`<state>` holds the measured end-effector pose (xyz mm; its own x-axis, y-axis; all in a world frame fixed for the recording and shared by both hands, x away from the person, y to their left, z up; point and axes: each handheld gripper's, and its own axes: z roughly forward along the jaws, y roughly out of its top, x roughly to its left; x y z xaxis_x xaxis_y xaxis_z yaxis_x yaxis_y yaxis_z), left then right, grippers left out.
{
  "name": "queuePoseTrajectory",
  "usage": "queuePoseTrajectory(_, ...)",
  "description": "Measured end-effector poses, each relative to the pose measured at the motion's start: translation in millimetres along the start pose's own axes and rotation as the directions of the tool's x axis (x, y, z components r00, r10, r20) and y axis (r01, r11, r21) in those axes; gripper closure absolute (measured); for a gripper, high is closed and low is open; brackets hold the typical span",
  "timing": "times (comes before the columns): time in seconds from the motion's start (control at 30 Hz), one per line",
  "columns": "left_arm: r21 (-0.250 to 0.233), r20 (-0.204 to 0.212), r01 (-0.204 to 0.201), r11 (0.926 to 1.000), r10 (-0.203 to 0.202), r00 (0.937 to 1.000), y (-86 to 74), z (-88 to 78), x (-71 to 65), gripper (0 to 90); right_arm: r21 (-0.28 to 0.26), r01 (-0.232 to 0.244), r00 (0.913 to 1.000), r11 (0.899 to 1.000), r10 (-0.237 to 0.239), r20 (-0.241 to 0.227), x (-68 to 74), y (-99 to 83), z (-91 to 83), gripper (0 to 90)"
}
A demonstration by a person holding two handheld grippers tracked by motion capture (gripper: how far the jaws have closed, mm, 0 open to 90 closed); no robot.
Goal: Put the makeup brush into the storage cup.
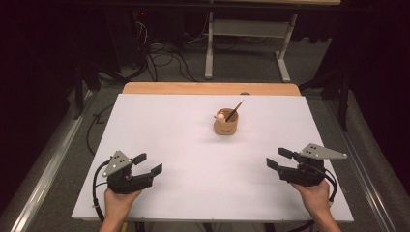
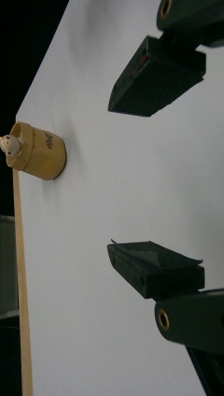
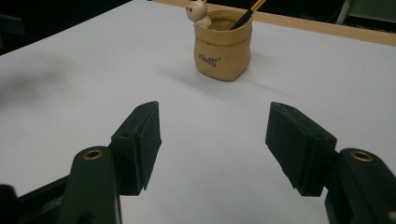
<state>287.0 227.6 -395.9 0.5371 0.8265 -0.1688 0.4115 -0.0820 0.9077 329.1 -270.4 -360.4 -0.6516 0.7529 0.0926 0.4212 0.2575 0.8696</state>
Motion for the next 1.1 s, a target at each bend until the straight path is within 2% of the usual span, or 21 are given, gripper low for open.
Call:
queuePoseTrajectory(0.23,0.0,0.001,-0.001,1.0,0.001,1.0,0.1,0.1,-0.5,27.1,0.008,0.003,0.9999,1.0,-0.003,0.01,-1.7,-4.7,2.1,37.5)
queuePoseTrajectory(1.1,0.0,-0.001,0.0,1.0,0.0,1.0,0.0,-0.1,0.0,27.2,0.004,-0.039,0.9981,0.999,0.039,0.047,-12.9,-19.7,5.3,37.0)
